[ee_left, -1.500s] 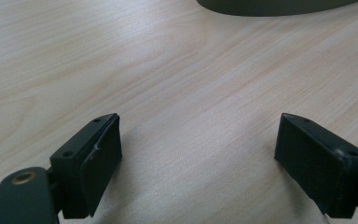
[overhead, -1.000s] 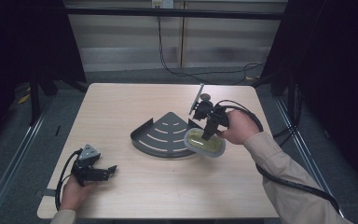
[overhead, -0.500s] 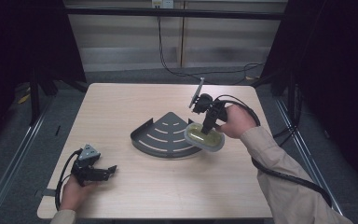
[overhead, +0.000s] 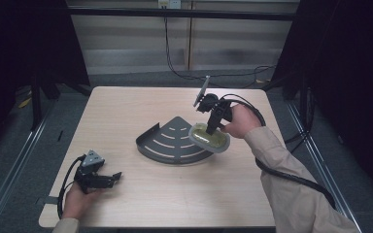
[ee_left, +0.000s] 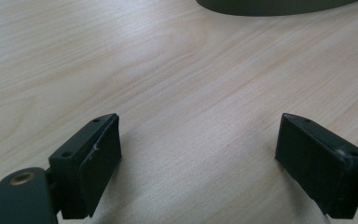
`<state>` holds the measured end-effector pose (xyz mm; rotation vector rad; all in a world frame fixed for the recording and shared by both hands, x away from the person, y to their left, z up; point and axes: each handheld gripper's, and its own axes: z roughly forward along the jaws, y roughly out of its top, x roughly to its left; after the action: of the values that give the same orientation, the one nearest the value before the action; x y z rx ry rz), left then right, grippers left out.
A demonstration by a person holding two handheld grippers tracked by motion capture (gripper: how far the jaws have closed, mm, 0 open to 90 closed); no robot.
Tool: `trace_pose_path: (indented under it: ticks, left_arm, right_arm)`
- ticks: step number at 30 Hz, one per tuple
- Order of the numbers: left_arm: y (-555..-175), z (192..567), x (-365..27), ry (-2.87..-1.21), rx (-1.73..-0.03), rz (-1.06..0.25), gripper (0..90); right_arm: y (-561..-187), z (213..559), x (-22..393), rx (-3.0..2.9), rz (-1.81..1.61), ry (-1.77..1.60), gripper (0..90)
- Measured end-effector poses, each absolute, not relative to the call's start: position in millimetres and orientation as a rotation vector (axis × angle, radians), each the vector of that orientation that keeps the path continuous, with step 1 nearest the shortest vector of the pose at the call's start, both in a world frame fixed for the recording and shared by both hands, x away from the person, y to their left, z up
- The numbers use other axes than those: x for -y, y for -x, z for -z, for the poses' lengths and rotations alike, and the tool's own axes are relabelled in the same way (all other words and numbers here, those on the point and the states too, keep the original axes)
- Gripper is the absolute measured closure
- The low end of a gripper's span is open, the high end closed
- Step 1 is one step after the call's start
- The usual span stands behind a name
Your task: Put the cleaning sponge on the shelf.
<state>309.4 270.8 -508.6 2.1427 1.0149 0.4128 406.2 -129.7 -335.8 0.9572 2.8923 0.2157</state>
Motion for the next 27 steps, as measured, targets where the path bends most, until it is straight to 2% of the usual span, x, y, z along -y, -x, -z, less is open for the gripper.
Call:
trace_pose_path:
  ticks: [27]
  left_arm:
    - [-309, 509, -271, -2.143, -1.015, -0.413, 13.6]
  right_arm:
    - [-425, 346, 126, -2.859, -0.217, -1.043, 71.7]
